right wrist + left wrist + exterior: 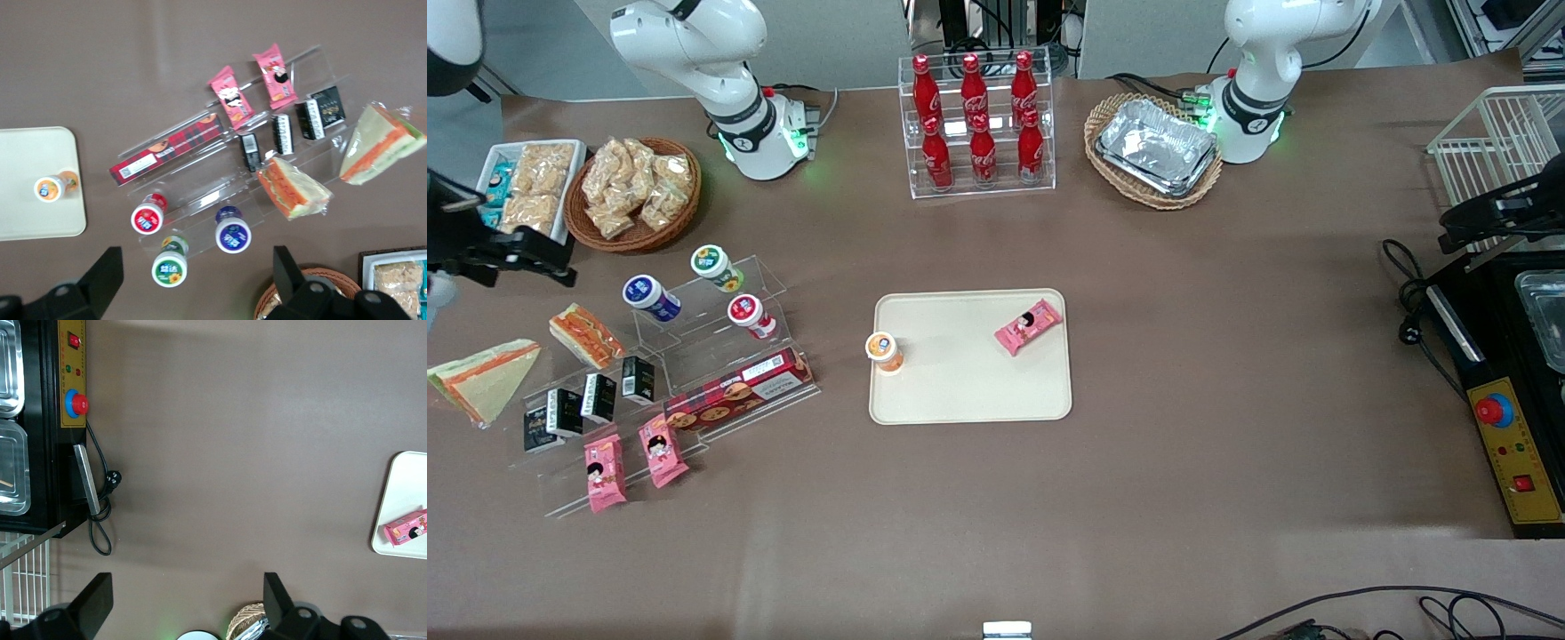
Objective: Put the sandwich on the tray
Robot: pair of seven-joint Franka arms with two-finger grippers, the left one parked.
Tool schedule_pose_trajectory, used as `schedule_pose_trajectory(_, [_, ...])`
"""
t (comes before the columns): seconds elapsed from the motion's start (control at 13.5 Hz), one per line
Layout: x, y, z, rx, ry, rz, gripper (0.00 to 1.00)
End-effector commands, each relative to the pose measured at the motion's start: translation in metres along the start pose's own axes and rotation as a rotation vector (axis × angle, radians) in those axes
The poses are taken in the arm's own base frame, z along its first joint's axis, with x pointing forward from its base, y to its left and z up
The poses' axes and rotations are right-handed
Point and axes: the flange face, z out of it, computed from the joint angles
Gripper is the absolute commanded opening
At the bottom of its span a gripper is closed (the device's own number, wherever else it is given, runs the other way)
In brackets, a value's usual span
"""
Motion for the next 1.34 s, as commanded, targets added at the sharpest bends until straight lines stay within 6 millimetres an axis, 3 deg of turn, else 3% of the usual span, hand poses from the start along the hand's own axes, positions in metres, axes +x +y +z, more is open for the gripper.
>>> schedule_pose_trajectory(0.0, [0.006,0.039,-0.006,-0.012,0.045,0.031,1.0])
schedule_pose_trajectory(0.22, [0.009,0.079,-0.007,-0.024,0.084,0.05,1.0])
schedule_pose_trajectory(0.59, [0.012,0.144,0.011,-0.051,0.082,0.068,1.0])
schedule_pose_trajectory(0.74, [0.017,0.18,0.024,-0.068,0.101,0.123,1.0])
schedule_pose_trajectory(1.04, [0.029,0.214,0.047,-0.117,0.119,0.168,1.0])
schedule_pose_trajectory(1.26, [0.034,0.254,0.073,-0.155,0.145,0.219,1.0])
